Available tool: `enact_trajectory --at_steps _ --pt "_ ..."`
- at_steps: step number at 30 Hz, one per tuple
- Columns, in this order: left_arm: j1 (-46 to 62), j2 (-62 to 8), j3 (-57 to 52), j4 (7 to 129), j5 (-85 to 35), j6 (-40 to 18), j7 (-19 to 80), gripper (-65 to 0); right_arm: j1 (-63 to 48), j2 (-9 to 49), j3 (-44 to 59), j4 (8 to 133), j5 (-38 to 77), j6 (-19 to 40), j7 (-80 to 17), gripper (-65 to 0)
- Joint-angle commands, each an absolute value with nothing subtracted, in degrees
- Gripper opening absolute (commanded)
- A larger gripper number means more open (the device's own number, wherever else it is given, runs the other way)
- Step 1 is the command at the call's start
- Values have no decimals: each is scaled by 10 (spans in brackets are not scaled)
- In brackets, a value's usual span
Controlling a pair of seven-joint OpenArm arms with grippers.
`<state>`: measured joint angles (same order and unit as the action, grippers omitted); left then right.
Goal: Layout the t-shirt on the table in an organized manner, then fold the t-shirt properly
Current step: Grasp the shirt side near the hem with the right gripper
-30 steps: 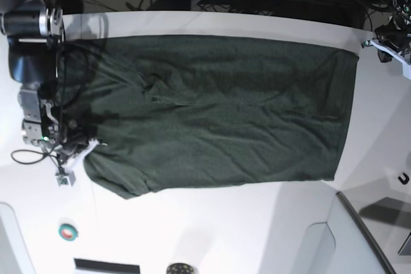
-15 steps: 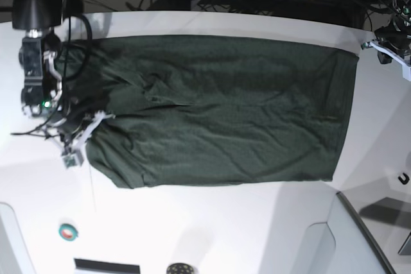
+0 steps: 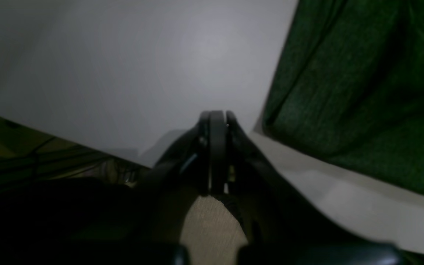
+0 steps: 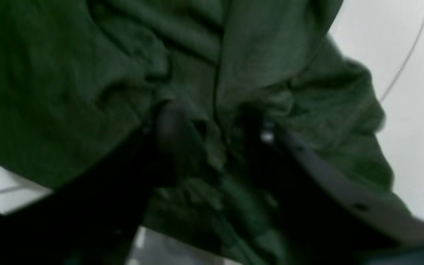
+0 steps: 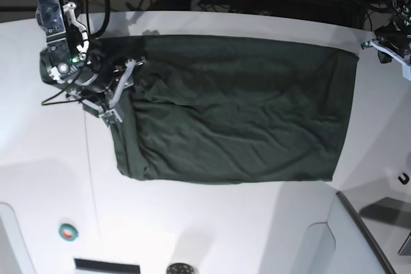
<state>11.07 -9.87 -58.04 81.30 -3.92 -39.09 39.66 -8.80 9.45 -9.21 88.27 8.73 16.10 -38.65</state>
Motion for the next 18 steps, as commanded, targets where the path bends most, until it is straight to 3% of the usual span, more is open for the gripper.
enact_trajectory --at_steps 1,6,14,18 --pt "111 -110 -582 822 -44 -393 385 -650 -77 99 -80 911 94 162 -368 -377" --pt "108 -107 -582 822 -47 -392 385 -650 -21 98 -21 927 95 162 -369 -387" --pt "73 -64 -531 822 -44 -390 382 -650 182 83 -20 637 136 162 -368 -389" --pt "58 -58 -509 822 -44 -384 382 -650 222 77 -21 570 165 162 -367 -387"
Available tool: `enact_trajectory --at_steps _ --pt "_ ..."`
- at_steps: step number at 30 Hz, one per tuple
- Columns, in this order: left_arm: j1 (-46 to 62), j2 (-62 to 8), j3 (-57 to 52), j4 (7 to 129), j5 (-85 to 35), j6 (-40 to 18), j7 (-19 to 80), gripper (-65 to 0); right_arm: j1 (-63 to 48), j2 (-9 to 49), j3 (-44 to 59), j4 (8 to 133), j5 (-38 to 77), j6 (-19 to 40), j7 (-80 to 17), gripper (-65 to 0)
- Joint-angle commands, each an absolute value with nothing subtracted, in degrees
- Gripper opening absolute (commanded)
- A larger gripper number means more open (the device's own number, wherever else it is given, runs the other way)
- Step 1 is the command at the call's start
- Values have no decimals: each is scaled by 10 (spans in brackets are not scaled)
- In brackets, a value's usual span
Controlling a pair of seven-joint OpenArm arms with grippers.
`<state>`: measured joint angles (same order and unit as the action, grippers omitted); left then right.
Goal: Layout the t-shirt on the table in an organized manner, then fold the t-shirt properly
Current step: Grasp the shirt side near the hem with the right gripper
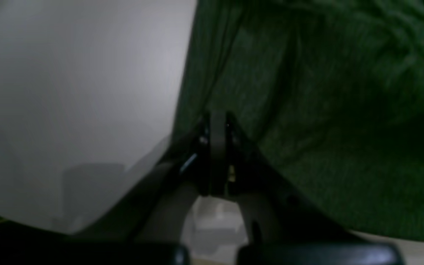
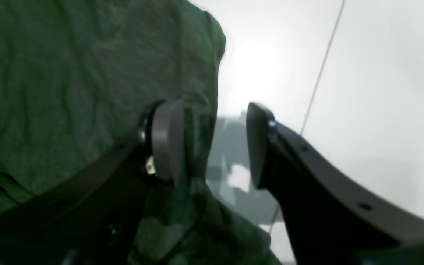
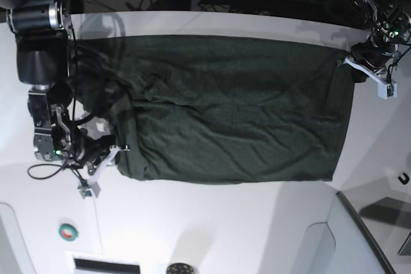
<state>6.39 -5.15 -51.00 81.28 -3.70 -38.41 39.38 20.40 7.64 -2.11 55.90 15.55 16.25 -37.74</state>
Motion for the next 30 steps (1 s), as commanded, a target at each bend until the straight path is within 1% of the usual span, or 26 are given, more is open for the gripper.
enact_trajectory --at_steps 1,5,9,11,12,13,16,17,19,21,24,30 --pt "58 -58 -501 820 -44 -372 382 -650 226 74 -21 561 167 162 -363 -387" --pt "55 -64 -469 797 -44 -340 381 -650 245 68 -22 495 166 162 -318 -386" --pt "55 -81 -457 764 -44 -337 381 -650 265 58 -22 413 166 162 -276 -392" --pt "56 -89 -458 752 -44 -337 381 -650 266 57 -22 397 166 162 -258 -393" --pt "58 -91 -458 749 -44 -337 381 -650 266 57 -22 396 166 162 -248 -404" --pt "59 -92 -459 749 -44 -337 381 -650 266 58 -22 395 166 162 -242 -441" --pt "61 -104 -459 738 -44 -337 381 -650 266 58 -22 396 166 163 -240 -617" --pt "61 -109 -458 728 -44 -337 381 -650 266 58 -22 396 166 163 -242 -641" --pt "60 -116 -458 705 -44 -337 378 -650 266 59 -22 397 166 163 -244 -635" --pt "60 -126 -455 687 -44 -337 354 -650 264 59 -22 409 166 163 -244 -633" --pt "71 -134 -455 660 -44 -337 323 -650 246 60 -22 459 166 163 -248 -633" --pt "76 -140 -455 656 -44 -337 321 -650 237 75 -22 550 165 163 -284 -633"
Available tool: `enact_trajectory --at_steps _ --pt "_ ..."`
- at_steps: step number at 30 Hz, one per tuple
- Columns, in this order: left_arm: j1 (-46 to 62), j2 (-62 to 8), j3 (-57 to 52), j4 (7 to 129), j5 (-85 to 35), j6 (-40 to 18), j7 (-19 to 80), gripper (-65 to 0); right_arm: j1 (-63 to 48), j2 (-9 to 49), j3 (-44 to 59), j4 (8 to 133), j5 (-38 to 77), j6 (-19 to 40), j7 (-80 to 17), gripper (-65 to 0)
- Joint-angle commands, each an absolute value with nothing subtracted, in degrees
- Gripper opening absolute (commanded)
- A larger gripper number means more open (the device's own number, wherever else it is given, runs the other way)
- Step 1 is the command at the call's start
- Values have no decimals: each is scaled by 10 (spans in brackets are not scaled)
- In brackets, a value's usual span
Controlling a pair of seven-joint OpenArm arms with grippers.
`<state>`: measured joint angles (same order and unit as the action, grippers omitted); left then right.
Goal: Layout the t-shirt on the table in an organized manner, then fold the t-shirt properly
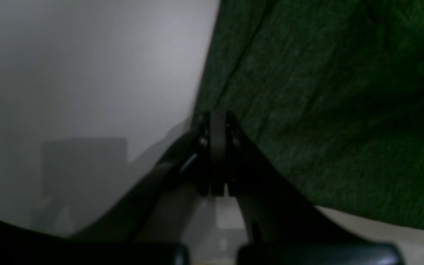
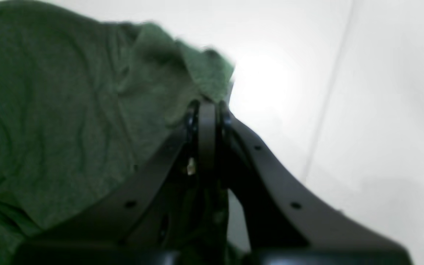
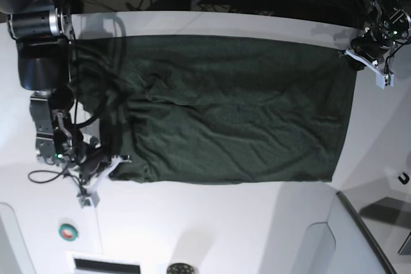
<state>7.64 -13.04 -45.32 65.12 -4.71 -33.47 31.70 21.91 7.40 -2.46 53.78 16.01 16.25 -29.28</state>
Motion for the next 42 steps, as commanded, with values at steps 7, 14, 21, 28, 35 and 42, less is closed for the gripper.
enact_trajectory --at_steps 7,14,21,28,35,42 --pt "76 -147 -455 659 -44 -337 322 -650 210 76 -22 652 165 163 -327 -633" --pt "73 -148 -455 660 -44 -337 322 -650 115 62 -62 832 167 163 -392 -633" --pt "70 -148 -455 660 -44 -337 322 -650 -2 58 -204 924 168 163 -390 -633" --pt "70 -148 -455 660 -44 -337 322 -650 -24 47 -274 896 168 162 -412 -462" --pt "76 -142 -459 697 -49 -337 323 -650 -9 31 -168 930 168 160 -432 -387" --pt "84 -125 -458 742 -46 -337 324 -650 131 -22 16 727 167 160 -436 -378"
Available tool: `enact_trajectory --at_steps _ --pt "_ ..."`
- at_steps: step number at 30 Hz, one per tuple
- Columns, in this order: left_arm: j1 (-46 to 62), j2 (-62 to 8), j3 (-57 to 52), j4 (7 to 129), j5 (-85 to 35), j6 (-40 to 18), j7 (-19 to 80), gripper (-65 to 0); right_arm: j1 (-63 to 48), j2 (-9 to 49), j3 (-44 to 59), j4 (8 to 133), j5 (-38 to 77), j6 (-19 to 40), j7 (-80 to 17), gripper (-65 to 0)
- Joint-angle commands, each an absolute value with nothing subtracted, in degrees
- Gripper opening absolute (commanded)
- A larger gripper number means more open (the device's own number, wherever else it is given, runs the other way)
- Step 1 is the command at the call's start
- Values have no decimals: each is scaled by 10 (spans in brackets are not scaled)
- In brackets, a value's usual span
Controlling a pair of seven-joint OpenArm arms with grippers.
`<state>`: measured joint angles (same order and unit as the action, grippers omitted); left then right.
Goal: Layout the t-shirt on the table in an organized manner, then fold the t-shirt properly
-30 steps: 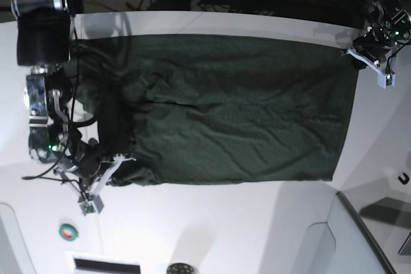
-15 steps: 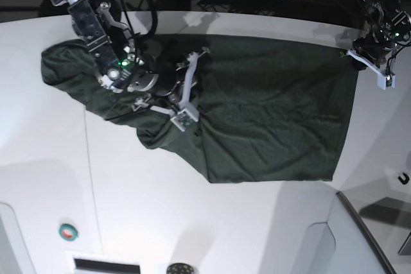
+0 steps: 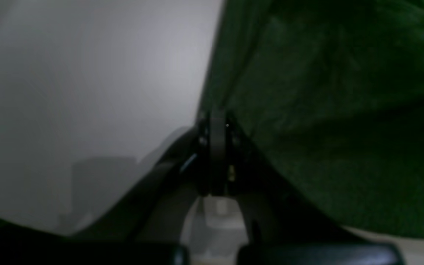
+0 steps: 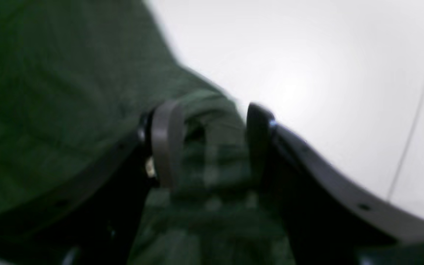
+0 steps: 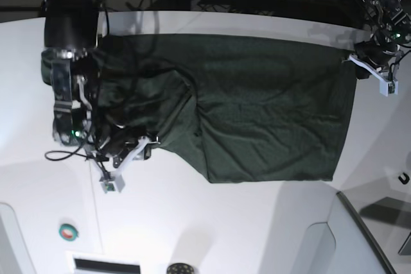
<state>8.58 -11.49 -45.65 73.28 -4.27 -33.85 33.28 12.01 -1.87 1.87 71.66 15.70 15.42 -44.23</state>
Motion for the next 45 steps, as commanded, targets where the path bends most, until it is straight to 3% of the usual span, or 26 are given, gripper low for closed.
enact_trajectory --at_steps 1,5,12,17,24,45 --pt "84 -125 -458 741 -47 -337 324 -650 147 -20 16 696 168 160 -436 -378" --pt "84 -124 -459 740 -44 -337 324 -650 186 -21 19 604 168 160 -421 -378" --pt "84 -125 -460 740 -44 -337 324 -650 193 -19 15 568 168 161 -379 -399" --pt "84 -125 -460 740 -44 -337 324 -650 206 -18 15 537 168 162 -381 -620" --pt "84 -126 -460 740 -44 -337 324 -650 206 -17 15 575 166 162 -380 -650" --pt "84 -127 -460 740 -44 -337 324 -650 206 5 14 764 165 162 -375 -650"
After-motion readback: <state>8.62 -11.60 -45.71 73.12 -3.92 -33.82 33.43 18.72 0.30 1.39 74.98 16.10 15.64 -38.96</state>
